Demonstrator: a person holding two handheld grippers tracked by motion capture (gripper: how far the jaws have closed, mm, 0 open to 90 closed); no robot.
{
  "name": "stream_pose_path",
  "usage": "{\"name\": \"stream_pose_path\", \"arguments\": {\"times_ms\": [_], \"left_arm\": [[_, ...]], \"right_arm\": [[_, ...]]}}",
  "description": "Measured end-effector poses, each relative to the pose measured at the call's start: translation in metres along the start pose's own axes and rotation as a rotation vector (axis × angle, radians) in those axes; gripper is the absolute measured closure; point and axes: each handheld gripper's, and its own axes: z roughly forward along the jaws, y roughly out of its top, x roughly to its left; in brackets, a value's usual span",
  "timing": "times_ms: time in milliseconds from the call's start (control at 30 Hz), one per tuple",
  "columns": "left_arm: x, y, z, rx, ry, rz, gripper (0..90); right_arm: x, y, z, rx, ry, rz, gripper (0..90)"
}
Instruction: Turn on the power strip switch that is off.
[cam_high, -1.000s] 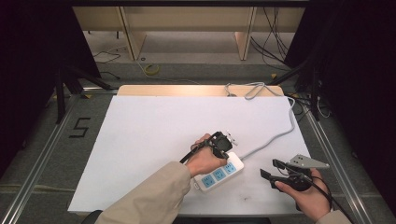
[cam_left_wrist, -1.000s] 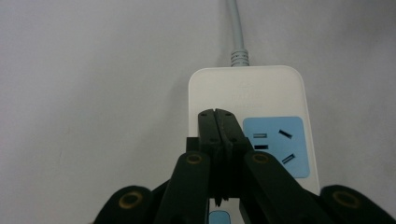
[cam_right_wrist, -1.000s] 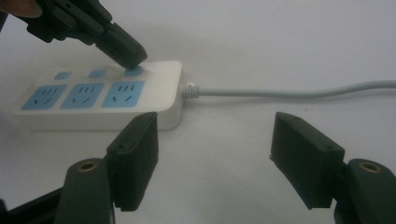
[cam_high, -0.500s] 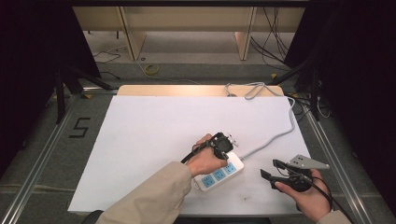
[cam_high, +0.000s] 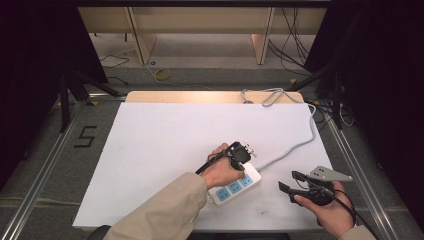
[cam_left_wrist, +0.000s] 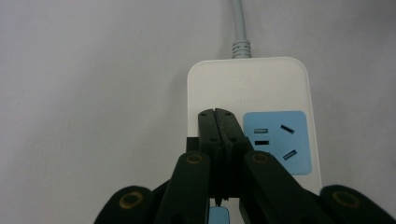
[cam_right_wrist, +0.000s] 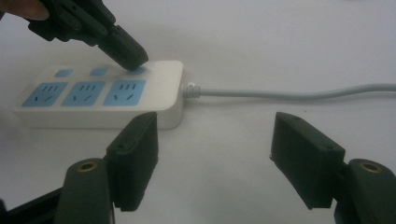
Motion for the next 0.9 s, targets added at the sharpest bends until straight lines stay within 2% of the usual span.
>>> {"name": "stream_pose_path", "arguments": {"times_ms": [267, 433, 567, 667, 900], "left_arm": [[-0.0025, 0.0007, 0.0009, 0.002, 0.016, -0.004, 90.0], [-0.0054, 0.0026, 0.0012, 0.020, 0.036, 0.020, 90.0], [-0.0035, 0.0039, 0.0019, 0.027, 0.025, 0.003, 90.0], [-0.0033, 0.0045, 0.0020, 0.040, 0.025, 0.005, 90.0], [-0.0050, 0.0046, 0.0026, 0.034, 0.032, 0.007, 90.0]], "right_arm": [[0.0001, -0.0001, 0.0002, 0.001, -0.001, 0.000, 32.6], [0.0006, 0.0001, 0.0001, -0.001, 0.001, -0.006, 32.8], [0.0007, -0.0002, 0.0005, 0.003, 0.004, -0.007, 32.9], [0.0007, 0.0000, 0.0002, 0.001, 0.003, -0.007, 32.9], [0.0012, 0.0000, 0.0005, 0.004, 0.004, -0.008, 32.9]]}}
